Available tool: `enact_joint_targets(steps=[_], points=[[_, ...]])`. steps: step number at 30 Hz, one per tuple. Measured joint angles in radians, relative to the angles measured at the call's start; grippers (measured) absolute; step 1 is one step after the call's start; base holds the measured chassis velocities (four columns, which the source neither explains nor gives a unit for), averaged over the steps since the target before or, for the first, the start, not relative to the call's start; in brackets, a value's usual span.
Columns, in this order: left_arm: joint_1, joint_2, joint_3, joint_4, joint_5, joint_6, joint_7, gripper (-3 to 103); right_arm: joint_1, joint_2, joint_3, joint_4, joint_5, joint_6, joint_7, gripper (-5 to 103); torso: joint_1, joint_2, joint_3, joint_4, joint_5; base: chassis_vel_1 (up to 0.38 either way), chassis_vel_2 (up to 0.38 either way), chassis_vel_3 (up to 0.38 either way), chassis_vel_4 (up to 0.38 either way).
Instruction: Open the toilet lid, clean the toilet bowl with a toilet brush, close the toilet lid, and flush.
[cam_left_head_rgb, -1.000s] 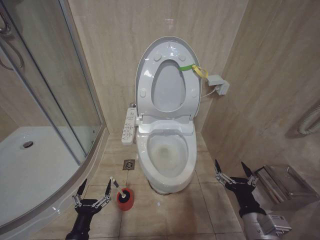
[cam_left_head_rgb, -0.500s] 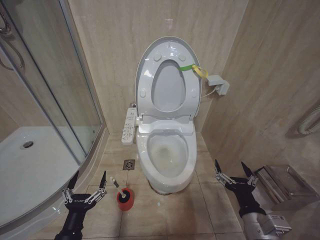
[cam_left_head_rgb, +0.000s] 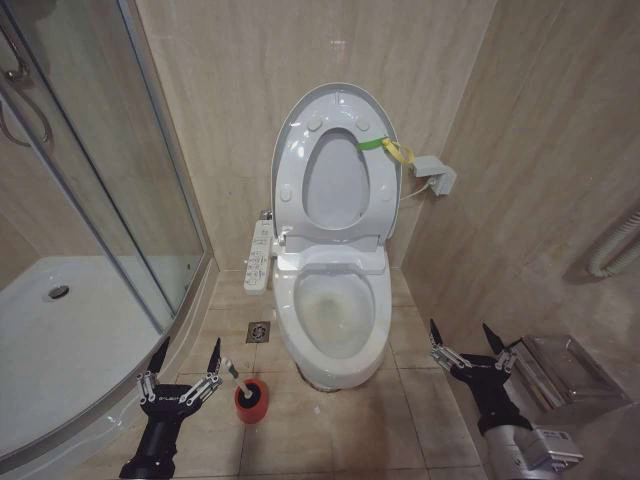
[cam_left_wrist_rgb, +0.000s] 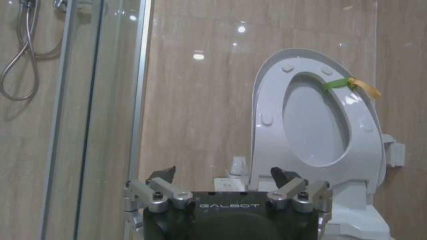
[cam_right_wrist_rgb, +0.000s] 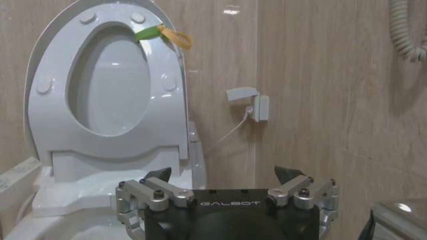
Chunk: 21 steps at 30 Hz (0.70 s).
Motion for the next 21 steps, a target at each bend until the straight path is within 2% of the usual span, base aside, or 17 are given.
enact_joint_targets(steps=[21], points=[[-0.019,0.009,0.011,0.011,-0.006,0.001,-0.008,94,0.0,0.0,0.0,0.0,0.0,0.0,0.0,100,0.03,0.081,0.051,0.0,0.0,0.0,0.0,0.0,0.0]])
